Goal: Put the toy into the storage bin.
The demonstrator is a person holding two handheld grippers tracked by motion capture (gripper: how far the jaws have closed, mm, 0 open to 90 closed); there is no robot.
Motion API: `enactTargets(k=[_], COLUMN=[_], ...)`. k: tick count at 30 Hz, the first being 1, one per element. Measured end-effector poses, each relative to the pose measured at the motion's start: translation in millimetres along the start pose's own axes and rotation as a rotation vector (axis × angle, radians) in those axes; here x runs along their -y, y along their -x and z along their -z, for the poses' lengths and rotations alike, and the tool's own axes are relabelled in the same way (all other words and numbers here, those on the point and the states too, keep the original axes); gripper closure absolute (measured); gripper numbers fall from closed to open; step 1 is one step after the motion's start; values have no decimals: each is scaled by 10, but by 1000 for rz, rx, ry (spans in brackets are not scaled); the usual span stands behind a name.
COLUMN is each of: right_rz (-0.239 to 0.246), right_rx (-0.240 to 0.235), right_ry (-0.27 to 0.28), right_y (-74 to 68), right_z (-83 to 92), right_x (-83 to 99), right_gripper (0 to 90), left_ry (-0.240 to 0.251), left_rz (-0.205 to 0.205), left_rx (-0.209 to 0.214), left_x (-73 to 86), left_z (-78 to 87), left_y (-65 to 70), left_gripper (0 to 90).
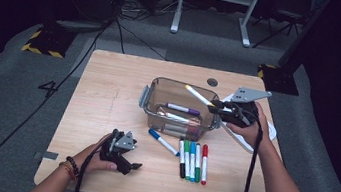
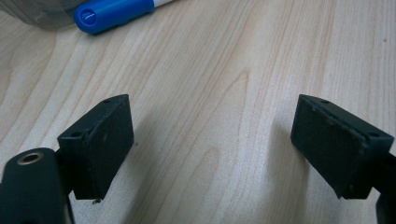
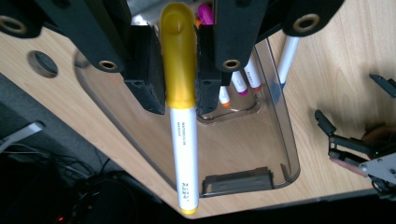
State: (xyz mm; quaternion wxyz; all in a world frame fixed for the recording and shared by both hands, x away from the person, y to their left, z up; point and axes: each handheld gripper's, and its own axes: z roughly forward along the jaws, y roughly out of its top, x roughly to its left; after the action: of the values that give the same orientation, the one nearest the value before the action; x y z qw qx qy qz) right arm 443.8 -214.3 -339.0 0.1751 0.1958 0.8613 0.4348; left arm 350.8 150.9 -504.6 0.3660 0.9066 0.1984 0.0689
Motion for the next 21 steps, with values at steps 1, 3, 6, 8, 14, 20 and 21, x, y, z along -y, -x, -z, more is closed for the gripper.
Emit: enactTargets(k=[1,3,6,8,14,20,21], right_rz=[6,21,40,60,114,159,164], right_rx=[-15,-34,-67,-91,-143,-176,-171], right_ry=[-9,-26,-62,-91,-183,-287,-306], right_y=[-5,-12,-15,-9,2,-24,-20], right_z=[-55,-143,-291,-394,-655,-855,-880], right_x=[-31,-76,-122,-139,-152,-133,-131], right_gripper=[742,742,742,742,741,741,741], left_ry=[-1,0,0,0,0,0,0], left_rz=[0,0,0,0,0,0,0], left_rx=[0,0,0,0,0,0,0], left_x=[0,0,0,0,0,0,0], left_z=[1,0,0,0,0,0,0], left_y=[0,0,0,0,1,0,1], left_gripper=[136,136,136,136,136,136,136])
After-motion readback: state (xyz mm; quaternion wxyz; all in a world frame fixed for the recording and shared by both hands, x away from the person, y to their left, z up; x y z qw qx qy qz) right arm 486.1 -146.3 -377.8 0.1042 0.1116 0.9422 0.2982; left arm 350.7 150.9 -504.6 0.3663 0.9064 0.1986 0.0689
